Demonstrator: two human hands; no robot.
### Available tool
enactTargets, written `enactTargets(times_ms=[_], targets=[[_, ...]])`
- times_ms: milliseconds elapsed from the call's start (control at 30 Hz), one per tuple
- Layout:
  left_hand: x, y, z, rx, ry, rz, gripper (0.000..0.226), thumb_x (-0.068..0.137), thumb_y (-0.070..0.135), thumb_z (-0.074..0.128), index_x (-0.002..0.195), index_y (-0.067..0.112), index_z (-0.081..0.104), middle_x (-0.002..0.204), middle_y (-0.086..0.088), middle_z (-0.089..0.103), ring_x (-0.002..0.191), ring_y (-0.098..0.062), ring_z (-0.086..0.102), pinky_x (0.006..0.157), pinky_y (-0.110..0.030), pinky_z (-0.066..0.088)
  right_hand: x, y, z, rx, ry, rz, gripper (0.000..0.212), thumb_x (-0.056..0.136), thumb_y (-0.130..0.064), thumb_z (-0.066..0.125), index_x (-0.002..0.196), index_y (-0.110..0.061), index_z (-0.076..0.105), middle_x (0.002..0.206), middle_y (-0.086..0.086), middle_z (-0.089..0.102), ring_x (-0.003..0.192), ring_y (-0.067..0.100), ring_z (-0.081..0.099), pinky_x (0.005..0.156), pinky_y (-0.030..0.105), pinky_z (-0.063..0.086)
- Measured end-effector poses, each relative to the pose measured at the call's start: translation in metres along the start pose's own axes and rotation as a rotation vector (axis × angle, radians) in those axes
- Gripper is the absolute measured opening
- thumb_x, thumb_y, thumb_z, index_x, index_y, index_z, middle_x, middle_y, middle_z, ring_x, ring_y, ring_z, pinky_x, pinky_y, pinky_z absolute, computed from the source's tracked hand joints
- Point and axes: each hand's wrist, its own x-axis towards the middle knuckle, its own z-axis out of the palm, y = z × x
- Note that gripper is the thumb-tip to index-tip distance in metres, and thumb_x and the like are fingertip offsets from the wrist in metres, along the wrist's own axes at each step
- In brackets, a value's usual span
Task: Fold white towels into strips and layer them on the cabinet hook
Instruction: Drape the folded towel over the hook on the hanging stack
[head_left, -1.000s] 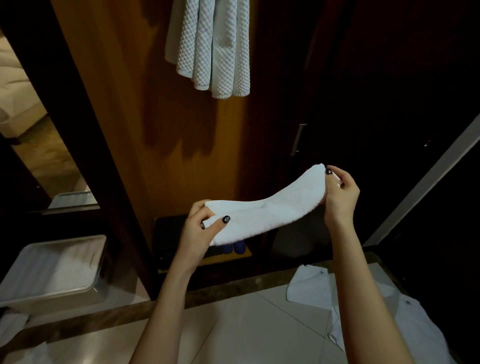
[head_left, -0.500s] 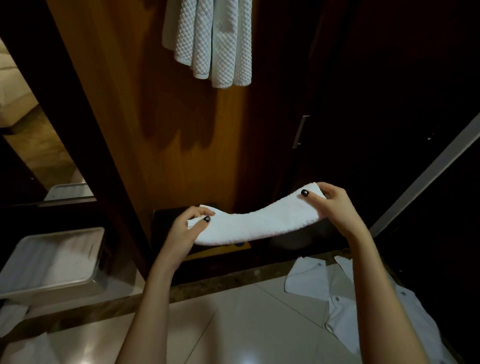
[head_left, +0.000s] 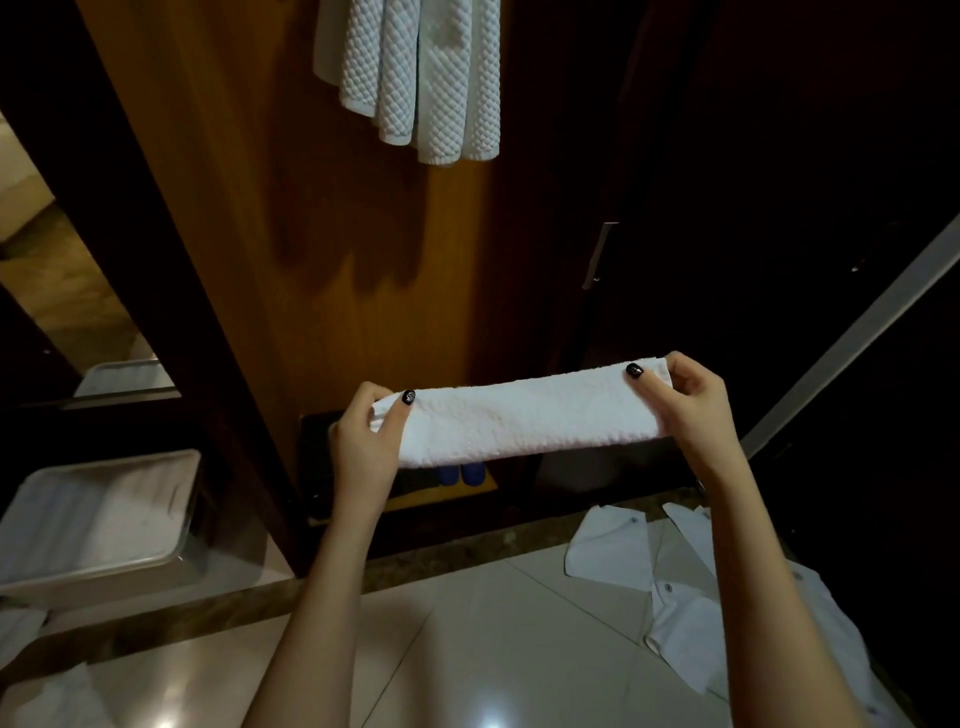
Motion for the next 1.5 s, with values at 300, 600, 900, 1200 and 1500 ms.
enactTargets(times_ms=[300,600,900,1200,1500], targets=[[0.024,0.005,-0.006,0.157,0.174,0.096,0.022,0.086,0.011,0.072,0.074,0.003,0.055,0.085,-0.006,0.045,0.071,-0.016,0.043,0.059,-0.006,0.032,0.007,-0.004,0.019,0.067,0.039,0.091,0.029,0.088,-0.021,0.071,0.114,-0.023,0.057,0.090,-0.001,0.068,0.074,0.008,0.068,0.058,0.016,0.051],[0.059,-0.008,-0.032,-0.337,-0.089,-0.126,0.025,0.090,0.008,0.067,0.076,0.028,0.060,0.100,0.007,0.066,0.090,-0.010,0.061,0.071,-0.023,0.048,0.034,0.012,0.023,0.107,-0.261,0.256,0.042,0.071,-0.055,0.074,0.092,-0.019,0.069,0.080,-0.001,0.070,0.068,0.014,0.064,0.054,0.023,0.048],[0.165,0.072,-0.069,-0.248,-0.211,0.074,0.017,0.088,0.015,0.070,0.076,0.022,0.060,0.072,0.007,0.058,0.065,-0.005,0.054,0.053,-0.016,0.040,0.120,-0.066,0.057,0.113,-0.025,-0.169,0.003,0.098,-0.017,0.058,0.098,-0.018,0.061,0.091,-0.007,0.062,0.076,0.001,0.060,0.060,0.014,0.048],[0.273,0.173,-0.086,-0.330,-0.417,0.063,0.020,0.088,0.002,0.066,0.107,0.009,0.063,0.090,-0.004,0.070,0.074,-0.008,0.068,0.057,-0.020,0.053,0.229,-0.163,0.028,0.167,-0.129,-0.219,0.045,0.098,-0.004,0.043,0.079,-0.024,0.078,0.098,-0.007,0.067,0.070,-0.005,0.060,0.055,0.009,0.043],[0.391,0.250,-0.078,-0.340,-0.295,0.510,0.023,0.089,0.016,0.063,0.102,0.032,0.072,0.108,0.012,0.072,0.101,-0.008,0.066,0.079,-0.022,0.056,0.361,-0.242,0.019,0.369,-0.286,-0.323,0.027,0.091,-0.004,0.059,0.101,-0.022,0.077,0.115,-0.001,0.065,0.089,0.006,0.069,0.069,0.027,0.057]])
